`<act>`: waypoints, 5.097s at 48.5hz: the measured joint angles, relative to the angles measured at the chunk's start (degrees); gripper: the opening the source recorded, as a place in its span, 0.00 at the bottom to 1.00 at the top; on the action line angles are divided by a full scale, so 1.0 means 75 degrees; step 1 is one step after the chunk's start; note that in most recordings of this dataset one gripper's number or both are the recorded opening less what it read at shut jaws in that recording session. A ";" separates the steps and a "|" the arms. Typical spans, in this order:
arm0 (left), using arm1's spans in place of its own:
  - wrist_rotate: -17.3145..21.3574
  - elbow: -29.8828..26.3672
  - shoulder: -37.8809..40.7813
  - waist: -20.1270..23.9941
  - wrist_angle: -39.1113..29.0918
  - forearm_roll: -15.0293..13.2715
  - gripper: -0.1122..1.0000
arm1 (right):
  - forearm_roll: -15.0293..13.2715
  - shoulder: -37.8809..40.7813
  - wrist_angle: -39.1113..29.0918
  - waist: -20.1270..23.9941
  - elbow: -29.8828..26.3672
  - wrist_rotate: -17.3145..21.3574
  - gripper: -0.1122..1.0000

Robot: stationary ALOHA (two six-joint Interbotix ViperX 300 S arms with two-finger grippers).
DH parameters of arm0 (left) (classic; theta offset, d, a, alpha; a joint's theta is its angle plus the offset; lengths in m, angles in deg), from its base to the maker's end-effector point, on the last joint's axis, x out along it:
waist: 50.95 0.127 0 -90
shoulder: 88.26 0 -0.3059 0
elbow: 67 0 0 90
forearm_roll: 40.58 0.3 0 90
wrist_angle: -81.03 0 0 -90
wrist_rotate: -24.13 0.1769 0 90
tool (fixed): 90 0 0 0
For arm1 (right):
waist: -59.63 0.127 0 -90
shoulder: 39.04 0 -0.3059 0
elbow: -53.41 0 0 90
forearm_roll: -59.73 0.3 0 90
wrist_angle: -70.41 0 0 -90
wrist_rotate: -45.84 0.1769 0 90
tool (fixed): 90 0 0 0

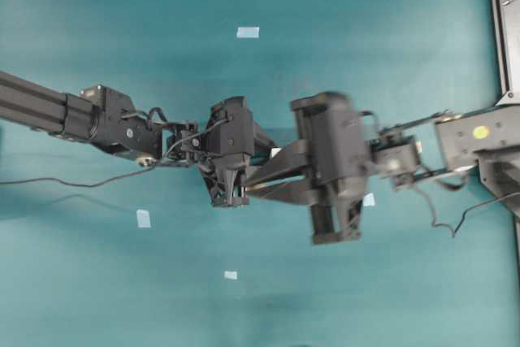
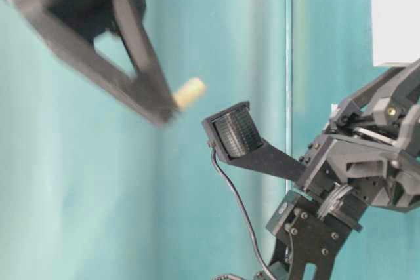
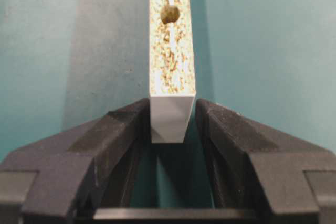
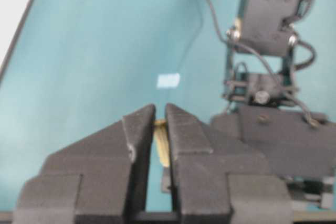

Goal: Move the wooden board into place and insert the rod into its hole.

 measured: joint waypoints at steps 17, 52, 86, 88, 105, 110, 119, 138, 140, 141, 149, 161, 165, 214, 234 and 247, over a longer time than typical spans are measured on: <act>0.0000 -0.0234 0.0059 0.0000 0.0000 -0.0012 0.53 | -0.0012 -0.1008 0.2004 -0.0809 0.1781 -0.0105 0.18; -0.0047 -0.0785 0.0340 0.0035 -0.0422 0.0000 0.36 | 0.0363 -0.0844 0.6117 -0.1828 0.4020 -0.1207 0.17; -0.0047 -0.0809 0.0305 0.0035 -0.0598 -0.0035 0.31 | 0.0797 0.1922 0.9152 -0.1840 0.4148 -0.1582 0.18; -0.0047 -0.0809 0.0305 0.0035 -0.0609 -0.0023 0.31 | 0.0797 0.2004 0.9152 -0.1840 0.4148 -0.1617 0.18; -0.0047 -0.0809 0.0305 0.0023 -0.0609 -0.0035 0.31 | 0.0797 0.2637 0.9164 -0.1840 0.3891 -0.1688 0.18; -0.0047 -0.0809 0.0293 0.0035 -0.0621 -0.0023 0.31 | 0.0797 0.2859 0.9152 -0.1840 0.3762 -0.1699 0.18; -0.0047 -0.0820 0.0305 0.0035 -0.0680 -0.0023 0.31 | 0.0797 0.3152 0.9152 -0.1840 0.3668 -0.1699 0.18; -0.0047 -0.0832 0.0293 0.0035 -0.0727 -0.0023 0.31 | 0.0773 0.3234 0.8801 -0.1840 0.3668 -0.1699 0.18; -0.0047 -0.0832 0.0293 0.0035 -0.0727 -0.0023 0.31 | 0.0773 0.3234 0.8777 -0.1840 0.3680 -0.1699 0.17; -0.0047 -0.0832 0.0293 0.0035 -0.0727 -0.0023 0.31 | 0.0773 0.3234 0.8777 -0.1840 0.3668 -0.1711 0.18; -0.0047 -0.0832 0.0293 0.0035 -0.0727 -0.0023 0.31 | 0.0762 0.3234 0.8766 -0.1828 0.3668 -0.1711 0.18; -0.0047 -0.0832 0.0293 0.0035 -0.0727 -0.0035 0.31 | 0.0773 0.3234 0.8754 -0.1758 0.3668 -0.1723 0.18; -0.0047 -0.0832 0.0293 0.0035 -0.0727 -0.0023 0.31 | 0.0773 0.3234 0.8754 -0.1746 0.3656 -0.1711 0.17; -0.0047 -0.0844 0.0281 0.0035 -0.0809 -0.0023 0.31 | 0.0820 0.3199 0.8461 -0.1699 0.3797 -0.1723 0.18; -0.0059 -0.0855 0.0281 0.0035 -0.0820 -0.0035 0.31 | 0.1066 0.2789 0.7406 -0.1652 0.3844 -0.1688 0.18; -0.0047 -0.0855 0.0281 0.0035 -0.0820 -0.0023 0.31 | 0.1055 0.2496 0.6516 -0.1641 0.3668 -0.1676 0.18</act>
